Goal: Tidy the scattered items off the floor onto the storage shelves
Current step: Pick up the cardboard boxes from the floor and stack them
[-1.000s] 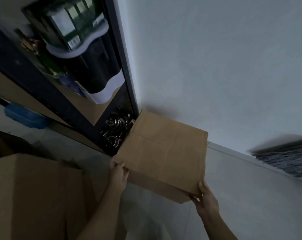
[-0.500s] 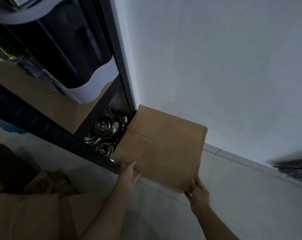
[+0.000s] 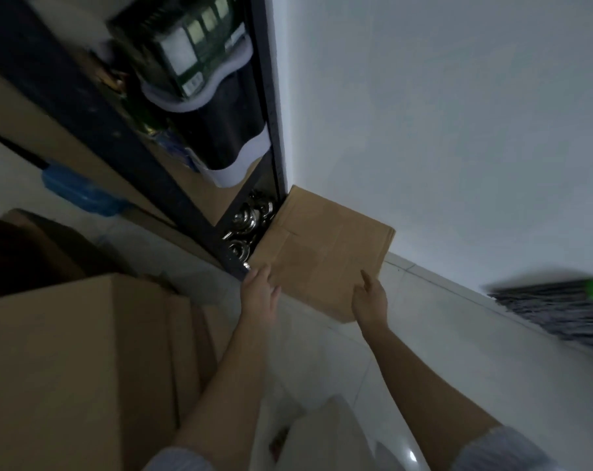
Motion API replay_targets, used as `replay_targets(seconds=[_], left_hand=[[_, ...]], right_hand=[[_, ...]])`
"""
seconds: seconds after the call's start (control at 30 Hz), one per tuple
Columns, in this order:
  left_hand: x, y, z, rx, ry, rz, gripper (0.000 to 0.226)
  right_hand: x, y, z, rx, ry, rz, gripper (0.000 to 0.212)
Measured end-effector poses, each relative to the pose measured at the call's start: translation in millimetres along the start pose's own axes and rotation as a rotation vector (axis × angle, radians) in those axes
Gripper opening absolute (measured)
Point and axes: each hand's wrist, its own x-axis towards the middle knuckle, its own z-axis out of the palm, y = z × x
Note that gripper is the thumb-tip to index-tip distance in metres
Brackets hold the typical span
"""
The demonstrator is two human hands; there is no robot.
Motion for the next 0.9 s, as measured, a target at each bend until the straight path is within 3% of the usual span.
replay_targets(seconds=[0.17,0.27,0.43,0.57,0.7,0.9], left_hand=[[-93,55,-4,-0.003,0.005,0.135,0.045],[-149,83,-24,0.002,-0.009,0.247,0.038],[-224,102,-84,0.007,0.068,0.398,0.057],[-269,97,-149,0.043,0.293,0.509,0.042],[-297,83,-222,-0.005,0.524,0.544,0.04],[-333,68,-298,0.007,0.987,0.601,0.045]], right_hand=[[-71,-59,0,-0.016,-0.061,-0.115,0.044],[-121,-86,5,0.004,-0.145,-0.17,0.042],[-199,-113,28,0.037,-0.271,-0.239,0.029],[-248,-118,52,0.024,-0.455,-0.256,0.034],[-289,-113,79,-0.122,-0.456,-0.363,0.031],[-325,-92,115,-0.236,-0.528,-0.338,0.045]])
